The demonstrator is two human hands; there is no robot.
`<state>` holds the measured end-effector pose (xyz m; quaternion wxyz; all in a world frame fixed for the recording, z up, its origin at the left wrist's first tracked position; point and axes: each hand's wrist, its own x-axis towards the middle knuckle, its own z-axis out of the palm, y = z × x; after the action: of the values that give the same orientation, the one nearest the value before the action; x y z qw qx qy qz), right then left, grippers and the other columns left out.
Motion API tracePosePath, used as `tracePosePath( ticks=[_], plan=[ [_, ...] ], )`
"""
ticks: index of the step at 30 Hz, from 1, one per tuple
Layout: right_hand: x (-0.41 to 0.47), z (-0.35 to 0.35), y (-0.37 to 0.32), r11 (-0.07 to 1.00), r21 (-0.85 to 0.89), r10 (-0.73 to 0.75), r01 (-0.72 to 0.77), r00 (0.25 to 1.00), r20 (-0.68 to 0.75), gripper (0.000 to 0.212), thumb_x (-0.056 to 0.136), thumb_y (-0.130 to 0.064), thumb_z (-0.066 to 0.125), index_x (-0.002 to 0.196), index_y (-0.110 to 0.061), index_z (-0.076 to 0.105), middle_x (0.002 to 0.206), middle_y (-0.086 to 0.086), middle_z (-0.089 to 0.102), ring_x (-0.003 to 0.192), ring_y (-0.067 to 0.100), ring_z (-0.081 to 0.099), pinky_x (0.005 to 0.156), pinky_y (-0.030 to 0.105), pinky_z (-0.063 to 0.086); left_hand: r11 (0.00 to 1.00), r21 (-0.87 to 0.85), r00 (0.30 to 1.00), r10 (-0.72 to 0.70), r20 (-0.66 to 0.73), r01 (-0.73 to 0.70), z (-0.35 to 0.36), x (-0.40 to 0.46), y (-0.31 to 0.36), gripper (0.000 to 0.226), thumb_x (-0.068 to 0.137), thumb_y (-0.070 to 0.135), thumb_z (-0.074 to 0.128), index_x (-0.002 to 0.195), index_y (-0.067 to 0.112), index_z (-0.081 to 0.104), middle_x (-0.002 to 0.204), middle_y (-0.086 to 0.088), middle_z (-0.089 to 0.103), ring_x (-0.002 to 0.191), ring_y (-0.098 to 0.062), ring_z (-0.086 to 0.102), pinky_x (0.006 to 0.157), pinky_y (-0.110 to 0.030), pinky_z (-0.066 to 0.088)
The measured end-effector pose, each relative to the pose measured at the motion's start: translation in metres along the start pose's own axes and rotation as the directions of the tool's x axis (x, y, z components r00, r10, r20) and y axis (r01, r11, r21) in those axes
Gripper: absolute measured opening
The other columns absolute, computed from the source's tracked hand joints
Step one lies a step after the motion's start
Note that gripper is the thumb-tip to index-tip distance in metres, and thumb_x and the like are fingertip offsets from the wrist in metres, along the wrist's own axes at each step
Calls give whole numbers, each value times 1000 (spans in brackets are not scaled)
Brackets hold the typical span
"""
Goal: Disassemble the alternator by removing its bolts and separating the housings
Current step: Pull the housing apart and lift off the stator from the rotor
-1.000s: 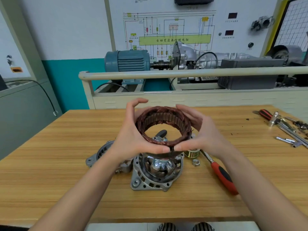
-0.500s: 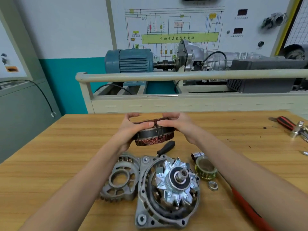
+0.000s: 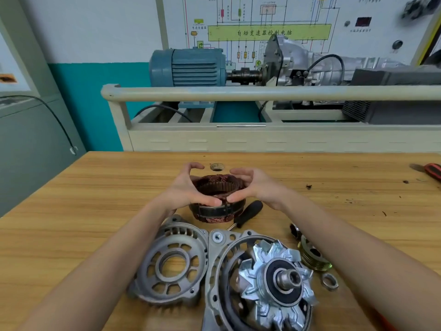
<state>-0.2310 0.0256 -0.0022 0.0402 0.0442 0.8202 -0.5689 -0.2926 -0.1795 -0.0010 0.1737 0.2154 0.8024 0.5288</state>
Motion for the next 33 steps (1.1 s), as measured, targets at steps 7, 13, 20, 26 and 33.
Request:
tracePosePath(
  ticks=[7,13,20,26,33],
  plan=[
    [-17,8,3,998,-42,-38,36,998,-53,94,58,-9,89,140,-15,43,147,2,45,137,16,39,116,40,30,996,89,1000,26,11,-27,3,-10,-3,107,35,39,95,124,34,35,127,-2,52,119,-22,51,99,-37,44],
    [-66,7,-21,979,-162,-131,124,991,-32,80,75,-23,79,144,-18,38,151,-2,39,138,14,37,112,31,29,952,306,999,7,51,-22,5,-33,10,89,68,22,86,139,20,32,122,6,44,114,-13,44,92,-25,37],
    [-193,-18,-17,951,-7,-309,309,951,-14,52,78,-42,72,126,-28,56,131,-14,60,126,8,53,106,27,41,935,133,942,316,107,-329,19,-136,52,65,74,53,73,131,30,53,125,25,59,112,12,54,96,-12,45],
    [-225,18,10,943,-201,-259,265,964,56,111,47,-43,93,137,-49,28,140,-33,36,126,-20,34,103,6,29,815,391,901,349,256,-427,72,-176,46,123,50,49,90,150,26,22,144,24,33,130,10,32,106,-10,27],
    [-220,29,20,890,-279,-392,360,918,-65,105,52,-29,95,138,-38,36,137,-25,43,123,-16,38,97,1,30,744,416,847,509,154,-523,83,-172,36,109,50,47,92,136,37,27,126,34,37,117,26,33,95,3,25]
  ],
)
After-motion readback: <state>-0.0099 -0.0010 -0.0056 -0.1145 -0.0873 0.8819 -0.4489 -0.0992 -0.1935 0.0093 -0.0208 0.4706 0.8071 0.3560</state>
